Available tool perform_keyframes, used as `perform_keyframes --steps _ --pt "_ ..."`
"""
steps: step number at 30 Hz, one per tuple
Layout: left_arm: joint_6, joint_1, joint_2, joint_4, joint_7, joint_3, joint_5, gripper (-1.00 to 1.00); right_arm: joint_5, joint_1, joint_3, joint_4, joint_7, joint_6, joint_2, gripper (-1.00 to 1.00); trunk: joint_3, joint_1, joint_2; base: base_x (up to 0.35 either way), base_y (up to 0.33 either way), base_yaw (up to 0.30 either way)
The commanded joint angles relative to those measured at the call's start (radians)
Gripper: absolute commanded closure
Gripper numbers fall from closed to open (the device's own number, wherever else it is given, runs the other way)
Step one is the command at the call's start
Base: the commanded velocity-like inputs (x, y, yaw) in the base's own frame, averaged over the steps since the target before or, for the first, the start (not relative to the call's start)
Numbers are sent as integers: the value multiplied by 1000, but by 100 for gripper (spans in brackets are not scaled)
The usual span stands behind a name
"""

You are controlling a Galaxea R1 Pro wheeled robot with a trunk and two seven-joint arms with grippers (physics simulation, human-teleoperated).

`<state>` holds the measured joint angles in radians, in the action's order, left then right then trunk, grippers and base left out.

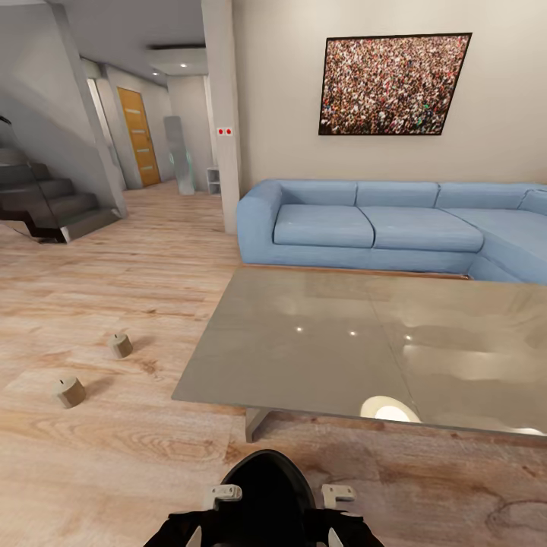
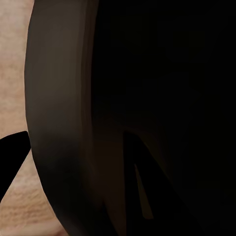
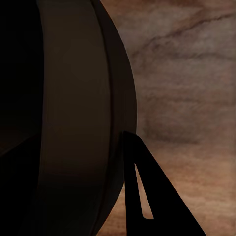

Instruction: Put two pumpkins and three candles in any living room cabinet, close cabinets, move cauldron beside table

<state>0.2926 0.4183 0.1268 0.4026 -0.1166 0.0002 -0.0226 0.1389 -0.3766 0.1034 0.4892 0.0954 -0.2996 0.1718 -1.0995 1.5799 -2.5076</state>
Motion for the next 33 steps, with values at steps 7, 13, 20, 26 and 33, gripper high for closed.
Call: perform_keyframes --steps 7,13,20,26,33 --pt "-29 -1 -18 4 2 -22 -11 100 28 -1 18 5 6 -3 -1 100 -1 35 0 1 0 0" --pt "-27 -1 -18 6 2 -23 -11 100 28 -1 18 5 5 -3 -1 100 3 34 0 0 0 0" --pt "-22 -1 -18 6 3 -23 -11 100 28 -1 18 5 5 -3 -1 100 26 32 2 0 0 0" --pt "-23 -1 -18 8 3 -23 -11 100 28 -1 18 5 6 -3 -1 100 42 30 2 0 0 0" --pt "-24 -1 -18 9 3 -23 -12 100 28 -1 18 5 5 -3 -1 100 46 30 3 0 0 0"
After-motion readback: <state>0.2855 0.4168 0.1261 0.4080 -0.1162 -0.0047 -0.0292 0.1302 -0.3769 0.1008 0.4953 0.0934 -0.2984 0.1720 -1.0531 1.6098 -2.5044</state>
